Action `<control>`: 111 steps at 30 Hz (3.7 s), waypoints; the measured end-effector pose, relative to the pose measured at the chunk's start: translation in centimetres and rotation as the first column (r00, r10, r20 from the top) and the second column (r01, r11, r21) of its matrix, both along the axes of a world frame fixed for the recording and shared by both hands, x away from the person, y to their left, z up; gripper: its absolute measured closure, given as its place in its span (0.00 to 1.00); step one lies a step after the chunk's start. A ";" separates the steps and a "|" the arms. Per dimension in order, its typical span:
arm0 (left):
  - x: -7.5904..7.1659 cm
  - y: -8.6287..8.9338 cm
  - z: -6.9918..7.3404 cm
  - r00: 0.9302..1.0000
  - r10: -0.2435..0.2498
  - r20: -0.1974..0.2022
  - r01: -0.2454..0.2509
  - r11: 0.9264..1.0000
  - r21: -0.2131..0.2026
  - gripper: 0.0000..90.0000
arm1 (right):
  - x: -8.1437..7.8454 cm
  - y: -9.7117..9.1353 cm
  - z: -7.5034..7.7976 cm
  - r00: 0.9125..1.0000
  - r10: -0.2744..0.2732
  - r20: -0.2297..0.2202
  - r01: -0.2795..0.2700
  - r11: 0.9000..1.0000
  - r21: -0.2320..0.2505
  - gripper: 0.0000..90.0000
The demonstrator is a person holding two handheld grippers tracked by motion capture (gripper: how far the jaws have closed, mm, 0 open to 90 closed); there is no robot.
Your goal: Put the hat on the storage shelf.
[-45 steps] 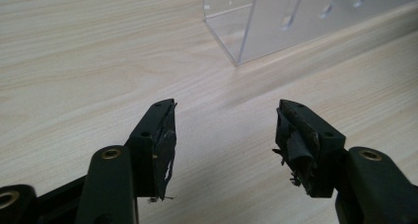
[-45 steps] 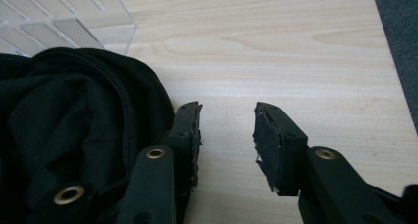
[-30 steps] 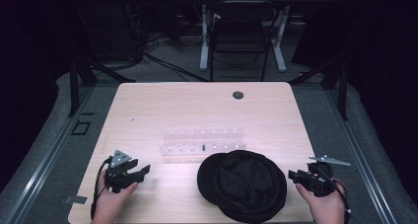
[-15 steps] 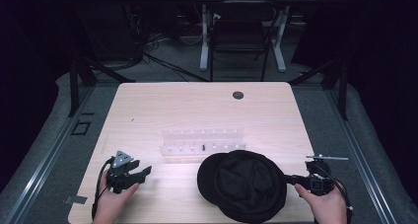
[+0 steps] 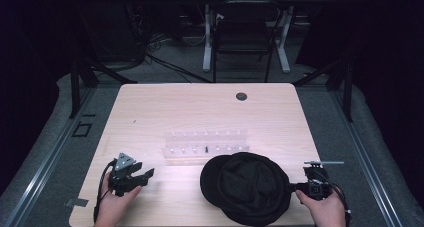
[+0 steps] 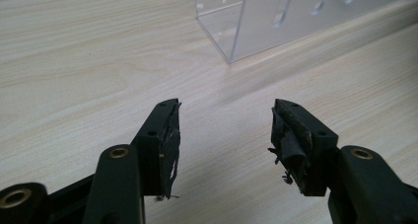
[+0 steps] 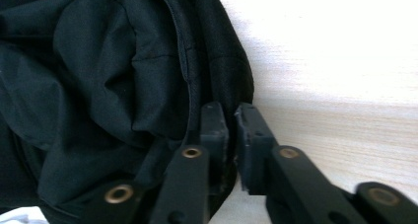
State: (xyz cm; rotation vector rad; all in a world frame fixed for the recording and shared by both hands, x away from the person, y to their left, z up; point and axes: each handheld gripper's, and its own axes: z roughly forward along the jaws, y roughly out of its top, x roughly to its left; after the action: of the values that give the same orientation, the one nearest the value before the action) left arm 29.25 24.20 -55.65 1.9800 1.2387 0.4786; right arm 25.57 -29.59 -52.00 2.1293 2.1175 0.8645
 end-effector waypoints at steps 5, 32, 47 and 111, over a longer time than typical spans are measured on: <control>0.0 0.0 0.0 1.000 0.001 -0.001 -0.001 1.000 0.000 0.50 | 0.5 -0.6 -0.1 1.000 -0.009 -0.007 0.009 1.000 0.011 0.97; 0.0 -0.3 -0.1 1.000 -0.006 -0.005 0.006 1.000 0.014 0.50 | 3.7 -0.7 0.3 0.983 0.074 -0.167 -0.089 0.993 -0.082 0.90; 0.0 -0.3 -0.1 1.000 -0.003 -0.008 0.003 1.000 0.015 0.50 | 4.1 -0.7 -0.4 0.968 0.047 -0.245 -0.062 0.996 -0.057 0.90; 0.0 -0.4 -0.3 1.000 0.001 -0.006 -0.001 1.000 0.020 0.50 | 4.0 -0.9 6.6 0.962 0.136 -0.235 -0.122 0.990 0.074 0.97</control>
State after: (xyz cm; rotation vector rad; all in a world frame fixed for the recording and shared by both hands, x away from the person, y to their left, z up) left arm 29.27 23.82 -55.91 1.9990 1.2434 0.4871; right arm 29.61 -30.47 -45.43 2.2483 2.3981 0.7187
